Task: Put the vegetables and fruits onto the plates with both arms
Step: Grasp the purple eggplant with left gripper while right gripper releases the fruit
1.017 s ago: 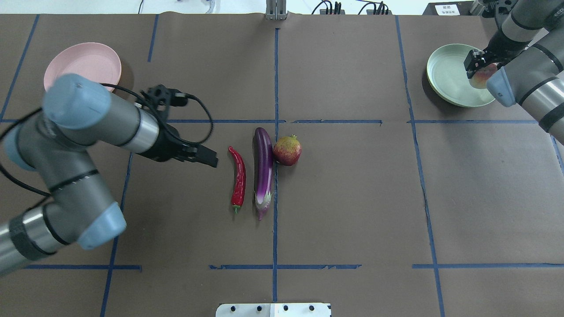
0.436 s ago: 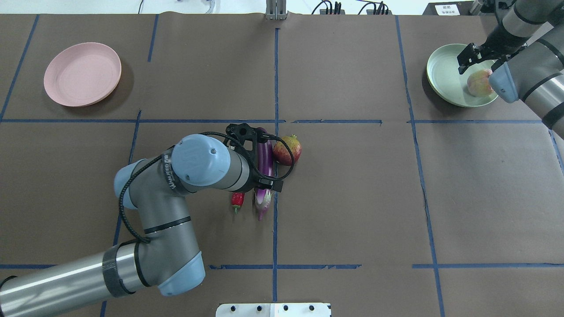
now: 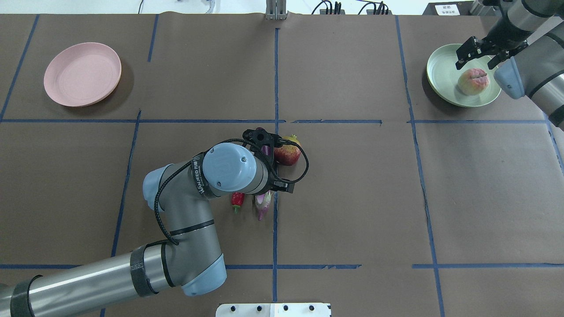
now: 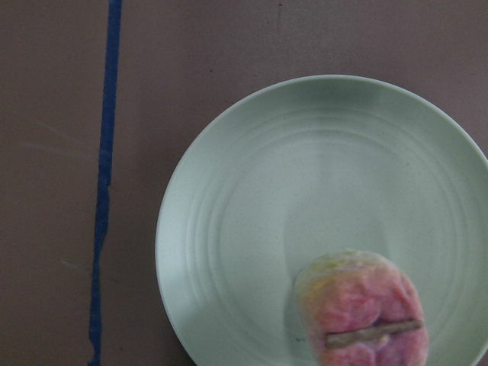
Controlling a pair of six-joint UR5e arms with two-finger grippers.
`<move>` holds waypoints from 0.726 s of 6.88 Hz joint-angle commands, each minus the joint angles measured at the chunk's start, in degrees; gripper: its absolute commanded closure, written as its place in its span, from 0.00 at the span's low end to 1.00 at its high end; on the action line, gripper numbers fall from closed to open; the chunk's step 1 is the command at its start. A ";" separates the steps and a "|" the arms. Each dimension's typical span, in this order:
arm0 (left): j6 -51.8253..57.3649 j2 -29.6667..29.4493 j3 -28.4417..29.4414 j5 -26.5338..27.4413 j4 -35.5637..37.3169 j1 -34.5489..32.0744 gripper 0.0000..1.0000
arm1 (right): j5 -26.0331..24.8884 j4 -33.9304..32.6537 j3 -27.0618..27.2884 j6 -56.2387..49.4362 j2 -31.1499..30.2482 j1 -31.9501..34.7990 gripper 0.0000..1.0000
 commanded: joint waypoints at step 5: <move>-0.81 0.26 -1.49 0.16 0.31 -2.13 0.96 | 0.24 -0.01 4.44 0.41 -2.16 0.01 0.00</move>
